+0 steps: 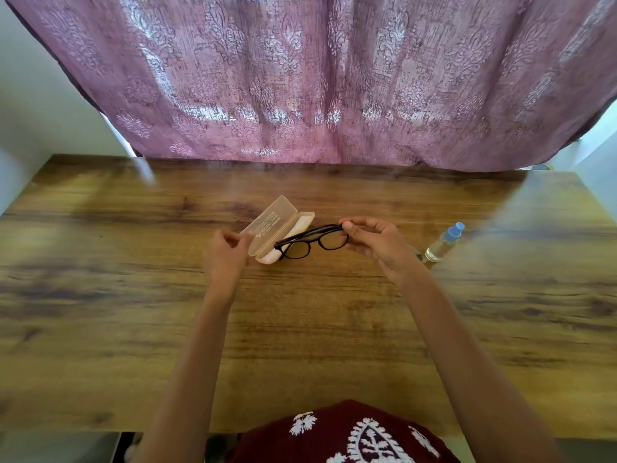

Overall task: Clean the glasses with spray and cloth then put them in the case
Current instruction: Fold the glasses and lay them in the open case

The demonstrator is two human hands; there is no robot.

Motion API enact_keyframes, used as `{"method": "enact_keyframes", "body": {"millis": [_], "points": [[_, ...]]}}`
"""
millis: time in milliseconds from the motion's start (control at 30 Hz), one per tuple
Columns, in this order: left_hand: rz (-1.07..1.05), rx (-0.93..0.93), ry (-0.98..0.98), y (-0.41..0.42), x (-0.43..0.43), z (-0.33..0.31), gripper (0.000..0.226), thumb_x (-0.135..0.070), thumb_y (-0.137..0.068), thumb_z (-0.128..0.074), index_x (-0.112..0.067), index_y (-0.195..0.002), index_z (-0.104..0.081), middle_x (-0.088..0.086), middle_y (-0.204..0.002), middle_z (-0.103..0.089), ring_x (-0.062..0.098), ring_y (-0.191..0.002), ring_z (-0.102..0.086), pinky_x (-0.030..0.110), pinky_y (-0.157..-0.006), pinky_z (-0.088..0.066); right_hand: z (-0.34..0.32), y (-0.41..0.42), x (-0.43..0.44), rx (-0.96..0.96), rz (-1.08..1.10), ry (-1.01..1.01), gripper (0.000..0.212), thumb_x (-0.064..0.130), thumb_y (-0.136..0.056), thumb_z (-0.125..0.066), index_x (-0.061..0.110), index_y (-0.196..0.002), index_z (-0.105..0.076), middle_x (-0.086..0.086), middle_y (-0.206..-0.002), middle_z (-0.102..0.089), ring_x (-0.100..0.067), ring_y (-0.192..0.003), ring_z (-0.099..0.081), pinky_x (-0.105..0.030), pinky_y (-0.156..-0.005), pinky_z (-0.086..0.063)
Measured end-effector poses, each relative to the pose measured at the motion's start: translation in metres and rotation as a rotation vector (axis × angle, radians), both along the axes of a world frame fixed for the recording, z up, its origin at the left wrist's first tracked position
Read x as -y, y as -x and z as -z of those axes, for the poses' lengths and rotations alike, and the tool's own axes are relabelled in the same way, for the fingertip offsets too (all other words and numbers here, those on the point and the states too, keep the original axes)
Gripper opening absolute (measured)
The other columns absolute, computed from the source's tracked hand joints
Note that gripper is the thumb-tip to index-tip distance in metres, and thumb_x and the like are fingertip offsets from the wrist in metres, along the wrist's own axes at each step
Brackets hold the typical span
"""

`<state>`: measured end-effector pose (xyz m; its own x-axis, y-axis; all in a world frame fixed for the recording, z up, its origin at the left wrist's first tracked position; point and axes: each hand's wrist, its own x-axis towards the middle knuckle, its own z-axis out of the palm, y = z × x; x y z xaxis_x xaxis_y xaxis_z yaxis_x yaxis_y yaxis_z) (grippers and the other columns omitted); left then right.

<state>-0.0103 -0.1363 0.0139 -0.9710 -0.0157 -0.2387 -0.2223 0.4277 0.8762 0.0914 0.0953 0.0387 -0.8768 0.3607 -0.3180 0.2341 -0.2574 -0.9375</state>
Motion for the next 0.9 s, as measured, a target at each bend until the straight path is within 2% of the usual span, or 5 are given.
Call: {"method": "enact_keyframes", "body": {"millis": [200, 400, 533, 633, 900], "points": [[-0.049, 0.053, 0.255, 0.017, 0.01, 0.021, 0.053, -0.038, -0.09, -0.062, -0.013, -0.134, -0.046, 0.007, -0.124, -0.057, 0.029, -0.102, -0.063, 0.047, -0.088, -0.053, 0.002, 0.004, -0.006, -0.006, 0.076, -0.029, 0.027, 0.017, -0.086, -0.069, 0.001, -0.108, -0.069, -0.009, -0.09, -0.072, -0.014, -0.075, -0.067, -0.024, -0.07, -0.056], [0.07, -0.044, 0.28, 0.022, 0.004, 0.023, 0.025, -0.024, -0.097, -0.054, -0.014, -0.116, -0.066, 0.002, -0.091, -0.071, 0.018, -0.074, -0.067, 0.022, -0.059, -0.048, 0.002, 0.004, -0.011, 0.001, 0.136, -0.017, 0.02, 0.02, -0.085, -0.071, 0.006, -0.1, -0.07, -0.009, -0.087, -0.073, -0.011, -0.072, -0.067, -0.022, -0.066, -0.056], [0.128, -0.14, 0.256, 0.028, -0.003, 0.017, 0.024, -0.02, -0.096, -0.055, -0.01, -0.11, -0.071, 0.002, -0.082, -0.072, 0.017, -0.077, -0.068, 0.031, -0.071, -0.054, 0.002, 0.002, -0.016, 0.01, 0.144, -0.044, 0.016, 0.02, -0.086, -0.071, 0.008, -0.096, -0.07, -0.003, -0.08, -0.073, -0.01, -0.071, -0.068, -0.019, -0.062, -0.054], [0.198, -0.203, 0.304, 0.027, -0.013, 0.01, 0.022, -0.019, -0.096, -0.055, -0.01, -0.105, -0.073, -0.001, -0.074, -0.067, 0.009, -0.067, -0.061, 0.017, -0.061, -0.043, 0.002, 0.001, -0.018, 0.034, 0.17, -0.058, 0.01, 0.021, -0.086, -0.071, 0.012, -0.088, -0.07, 0.0, -0.076, -0.073, -0.008, -0.068, -0.067, -0.019, -0.061, -0.054], [0.36, -0.291, 0.318, 0.019, -0.038, 0.004, 0.023, -0.018, -0.094, -0.057, -0.011, -0.111, -0.071, 0.007, -0.094, -0.075, 0.018, -0.085, -0.068, 0.028, -0.076, -0.05, 0.02, -0.004, -0.01, 0.187, 0.225, -0.211, 0.014, 0.029, -0.085, -0.072, 0.016, -0.09, -0.071, 0.005, -0.076, -0.069, -0.006, -0.064, -0.054, -0.014, -0.053, -0.044]]}}
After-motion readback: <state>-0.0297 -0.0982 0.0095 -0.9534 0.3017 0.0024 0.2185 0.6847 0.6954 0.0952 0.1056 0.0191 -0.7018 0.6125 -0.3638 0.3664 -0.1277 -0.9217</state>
